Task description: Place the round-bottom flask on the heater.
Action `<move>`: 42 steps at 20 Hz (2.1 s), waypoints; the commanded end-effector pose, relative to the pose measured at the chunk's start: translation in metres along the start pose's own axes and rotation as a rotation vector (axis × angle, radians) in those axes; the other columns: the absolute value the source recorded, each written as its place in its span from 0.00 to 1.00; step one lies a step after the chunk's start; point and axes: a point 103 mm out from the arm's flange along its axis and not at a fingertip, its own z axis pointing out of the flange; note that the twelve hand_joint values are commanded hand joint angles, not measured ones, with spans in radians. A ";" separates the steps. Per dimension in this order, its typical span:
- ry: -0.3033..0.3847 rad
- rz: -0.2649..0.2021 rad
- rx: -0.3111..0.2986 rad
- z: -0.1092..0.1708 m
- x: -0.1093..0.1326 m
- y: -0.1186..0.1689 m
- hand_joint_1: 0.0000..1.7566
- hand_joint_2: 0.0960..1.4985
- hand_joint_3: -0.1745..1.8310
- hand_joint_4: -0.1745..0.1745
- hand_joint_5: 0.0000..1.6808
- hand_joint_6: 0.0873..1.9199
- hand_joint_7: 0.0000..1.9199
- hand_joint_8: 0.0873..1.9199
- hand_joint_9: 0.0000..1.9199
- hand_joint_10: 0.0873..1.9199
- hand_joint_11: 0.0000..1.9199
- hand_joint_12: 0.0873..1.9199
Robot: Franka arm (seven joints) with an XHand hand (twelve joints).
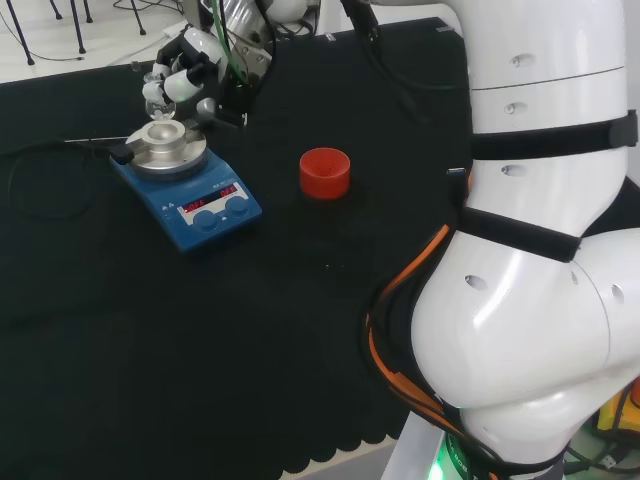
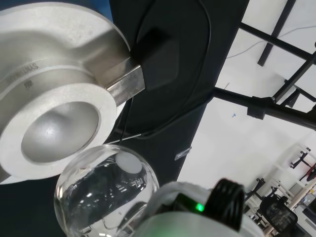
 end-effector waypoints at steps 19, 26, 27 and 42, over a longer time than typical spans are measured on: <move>0.000 0.026 0.027 0.025 -0.016 0.013 0.62 0.37 0.55 1.00 0.65 0.57 0.19 0.26 0.32 0.27 0.13 0.69; 0.003 0.030 0.039 0.029 -0.021 0.014 0.62 0.37 0.55 1.00 0.65 0.57 0.19 0.26 0.33 0.27 0.13 0.69; 0.003 0.030 0.039 0.029 -0.021 0.014 0.62 0.37 0.55 1.00 0.65 0.57 0.19 0.26 0.33 0.27 0.13 0.69; -0.003 0.050 0.044 0.034 -0.028 0.014 0.62 0.37 0.55 1.00 0.65 0.56 0.19 0.26 0.33 0.27 0.13 0.68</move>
